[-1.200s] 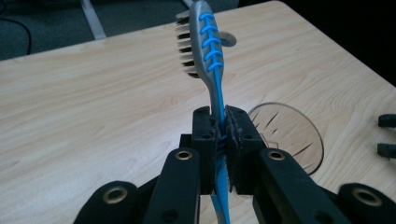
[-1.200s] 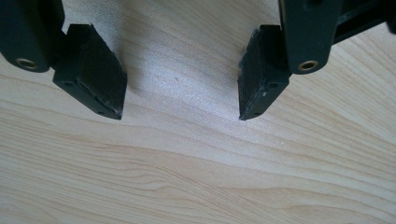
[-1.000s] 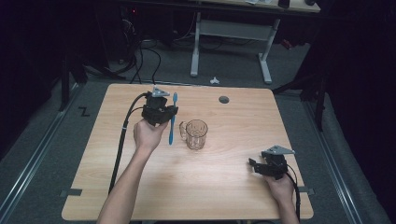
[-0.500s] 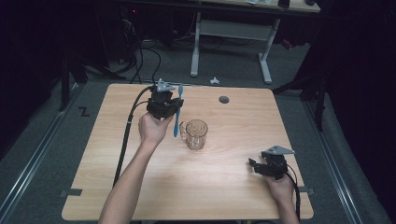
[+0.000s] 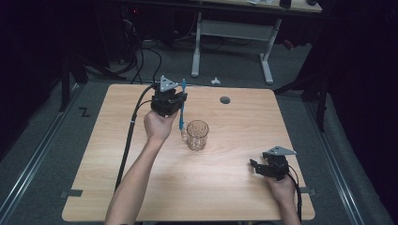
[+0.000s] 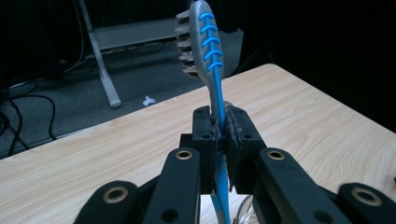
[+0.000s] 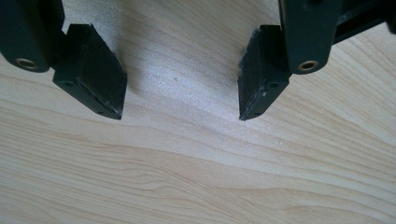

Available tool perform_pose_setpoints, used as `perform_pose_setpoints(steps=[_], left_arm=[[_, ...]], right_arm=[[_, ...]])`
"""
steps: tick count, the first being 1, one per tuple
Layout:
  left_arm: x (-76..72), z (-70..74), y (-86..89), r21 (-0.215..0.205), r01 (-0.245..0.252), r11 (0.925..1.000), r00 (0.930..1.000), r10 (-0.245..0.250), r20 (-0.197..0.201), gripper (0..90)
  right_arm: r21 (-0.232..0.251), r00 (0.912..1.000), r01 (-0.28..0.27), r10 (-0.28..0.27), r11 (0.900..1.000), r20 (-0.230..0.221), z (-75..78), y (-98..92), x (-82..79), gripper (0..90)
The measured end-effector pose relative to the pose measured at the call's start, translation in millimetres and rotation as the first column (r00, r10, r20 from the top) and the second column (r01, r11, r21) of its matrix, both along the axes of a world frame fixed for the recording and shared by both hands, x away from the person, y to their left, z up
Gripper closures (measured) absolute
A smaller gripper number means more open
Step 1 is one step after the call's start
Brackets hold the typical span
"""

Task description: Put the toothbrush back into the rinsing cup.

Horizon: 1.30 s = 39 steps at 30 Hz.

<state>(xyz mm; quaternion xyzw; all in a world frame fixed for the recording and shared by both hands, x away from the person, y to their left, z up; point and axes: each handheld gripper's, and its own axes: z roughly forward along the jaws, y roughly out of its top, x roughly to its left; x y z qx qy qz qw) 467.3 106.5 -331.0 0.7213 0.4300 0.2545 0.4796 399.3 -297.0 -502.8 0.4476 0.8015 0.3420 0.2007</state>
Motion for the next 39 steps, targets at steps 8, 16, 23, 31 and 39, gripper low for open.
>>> perform_pose_setpoints(steps=[8, 16, 23, 31, 39], left_arm=[[7.8, -5.1, 0.3, -0.031, -0.018, 0.9993, 0.9998, 0.018, 0.011, 83.2], [15.2, -11.8, -2.7, -0.039, -0.033, 0.9987, 0.9993, 0.033, 0.016, 83.2], [18.7, -19.1, -2.1, -0.061, -0.047, 0.9970, 0.9987, 0.048, 0.019, 83.2], [19.3, -25.8, 0.9, -0.080, -0.059, 0.9950, 0.9980, 0.061, 0.015, 83.1], [17.7, -30.4, -6.2, -0.057, -0.043, 0.9974, 0.9988, 0.044, 0.019, 82.8]], right_arm=[[0.000, 1.0000, 0.000, 0.000, 1.000, 0.000, 0.0, 0.0, 0.0, 33.3], [0.000, 1.0000, 0.000, 0.000, 1.000, 0.000, 0.0, 0.0, 0.0, 33.3], [0.000, 1.0000, 0.000, 0.000, 1.000, 0.000, 0.0, -0.1, 0.0, 33.3], [0.000, 1.0000, 0.000, 0.000, 1.000, 0.001, 0.0, -0.1, 0.0, 33.3], [0.000, 1.0000, 0.000, 0.000, 1.000, 0.001, 0.0, -0.1, 0.1, 33.4]])
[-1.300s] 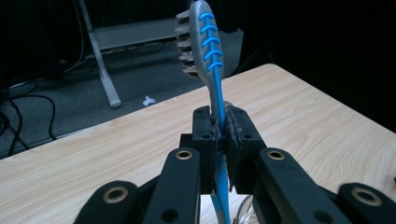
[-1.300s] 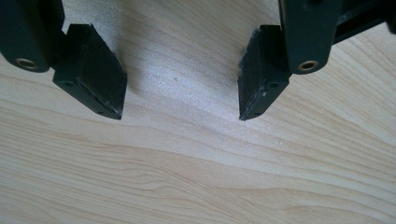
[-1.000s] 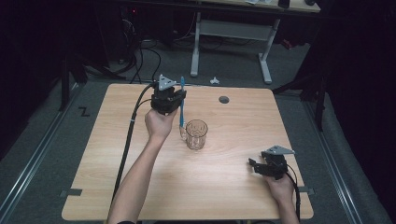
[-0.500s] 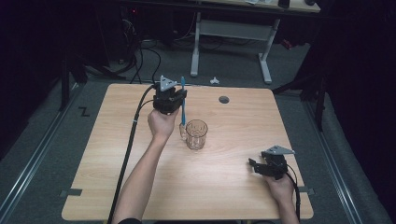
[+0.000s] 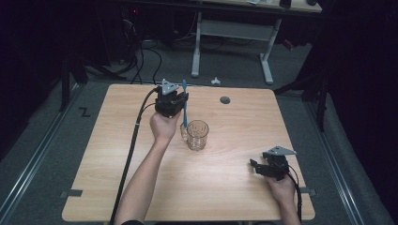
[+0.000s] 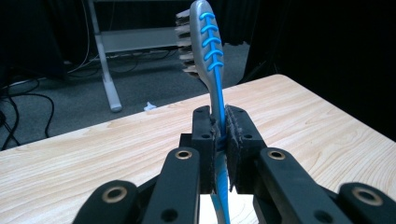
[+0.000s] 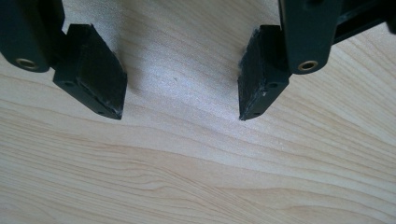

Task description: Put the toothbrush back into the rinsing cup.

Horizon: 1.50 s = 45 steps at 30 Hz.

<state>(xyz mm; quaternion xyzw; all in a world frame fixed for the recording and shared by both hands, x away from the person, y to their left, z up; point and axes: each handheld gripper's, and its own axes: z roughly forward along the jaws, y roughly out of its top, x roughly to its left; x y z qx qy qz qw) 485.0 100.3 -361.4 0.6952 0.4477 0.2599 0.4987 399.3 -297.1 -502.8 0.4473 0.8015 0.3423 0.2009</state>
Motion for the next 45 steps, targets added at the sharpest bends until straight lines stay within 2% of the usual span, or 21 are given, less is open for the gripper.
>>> perform_pose_setpoints(steps=[17, 33, 45], left_arm=[[-2.2, -8.2, 2.6, 0.004, 0.014, 0.9999, 0.9995, -0.014, -0.028, 82.3], [-2.5, -11.5, 6.1, 0.026, 0.036, 0.9990, 0.9963, -0.033, -0.079, 82.3], [-3.6, -11.6, 7.1, 0.033, 0.045, 0.9984, 0.9947, -0.042, -0.094, 82.2]], right_arm=[[0.002, 1.0000, 0.001, -0.001, 1.000, -0.001, 0.0, -0.1, 0.0, 33.5], [0.002, 1.0000, 0.001, -0.001, 1.000, 0.000, 0.0, -0.1, 0.1, 33.5], [0.002, 1.0000, 0.001, -0.001, 1.000, -0.001, 0.0, -0.1, 0.0, 33.5]])
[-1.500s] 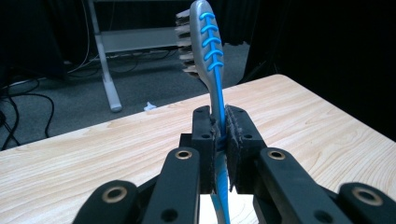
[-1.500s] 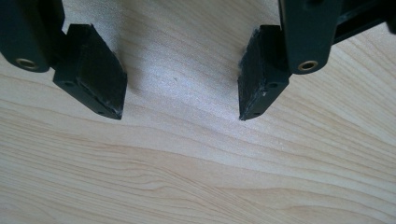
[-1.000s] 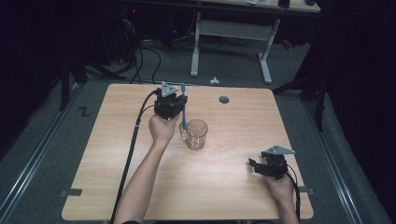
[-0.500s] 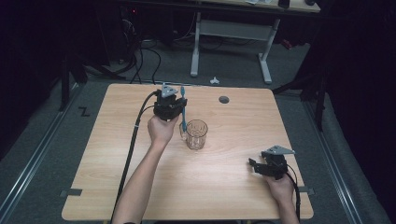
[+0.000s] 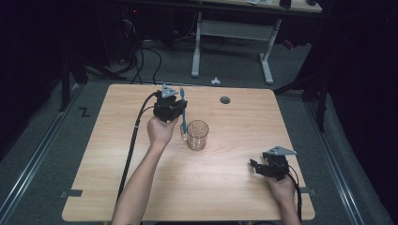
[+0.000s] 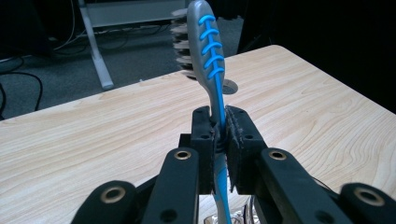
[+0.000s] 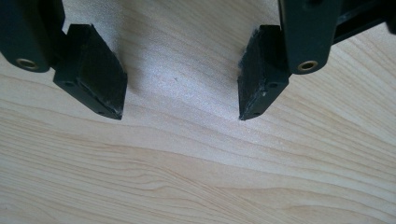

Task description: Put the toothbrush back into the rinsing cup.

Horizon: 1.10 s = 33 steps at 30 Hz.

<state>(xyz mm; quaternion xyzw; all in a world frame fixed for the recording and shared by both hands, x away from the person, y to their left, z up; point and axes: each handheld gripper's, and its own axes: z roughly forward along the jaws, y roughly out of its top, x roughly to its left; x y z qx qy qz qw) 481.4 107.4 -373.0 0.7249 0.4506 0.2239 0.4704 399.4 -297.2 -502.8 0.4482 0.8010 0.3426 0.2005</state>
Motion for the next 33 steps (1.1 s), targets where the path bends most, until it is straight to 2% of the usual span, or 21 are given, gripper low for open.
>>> perform_pose_setpoints(steps=[16, 33], left_arm=[[-1.7, -3.8, 4.8, 0.003, 0.001, 1.0000, 0.9997, -0.001, -0.025, 82.2], [-4.6, -10.0, 7.1, -0.008, 0.003, 1.0000, 0.9997, -0.004, -0.024, 81.9]], right_arm=[[-0.001, 1.0000, 0.000, 0.000, 1.000, 0.001, 0.0, 0.1, 0.0, 33.5], [-0.002, 1.0000, 0.000, 0.000, 1.000, 0.001, 0.0, 0.1, 0.0, 33.5]])
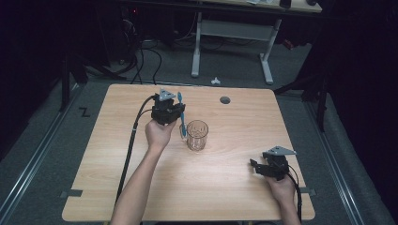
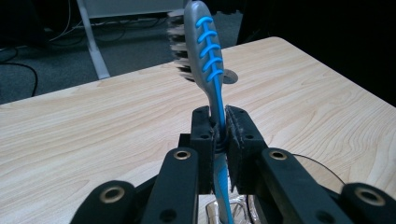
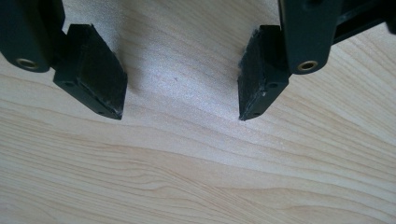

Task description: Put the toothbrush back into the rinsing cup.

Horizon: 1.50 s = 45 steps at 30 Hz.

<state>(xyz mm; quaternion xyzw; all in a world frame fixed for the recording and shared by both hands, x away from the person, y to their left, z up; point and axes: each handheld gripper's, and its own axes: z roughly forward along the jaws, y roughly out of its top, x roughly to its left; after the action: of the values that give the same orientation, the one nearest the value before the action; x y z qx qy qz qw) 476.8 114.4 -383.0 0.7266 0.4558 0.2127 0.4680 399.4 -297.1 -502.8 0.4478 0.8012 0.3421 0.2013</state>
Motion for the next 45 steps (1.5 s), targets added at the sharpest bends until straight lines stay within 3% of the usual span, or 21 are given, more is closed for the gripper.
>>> perform_pose_setpoints(steps=[45], left_arm=[[-9.6, -10.3, -0.1, 0.023, 0.031, 0.9992, 0.9995, -0.031, 0.007, 82.1]], right_arm=[[-0.002, 1.0000, -0.001, 0.001, 1.000, 0.001, 0.0, 0.2, 0.0, 33.5]])
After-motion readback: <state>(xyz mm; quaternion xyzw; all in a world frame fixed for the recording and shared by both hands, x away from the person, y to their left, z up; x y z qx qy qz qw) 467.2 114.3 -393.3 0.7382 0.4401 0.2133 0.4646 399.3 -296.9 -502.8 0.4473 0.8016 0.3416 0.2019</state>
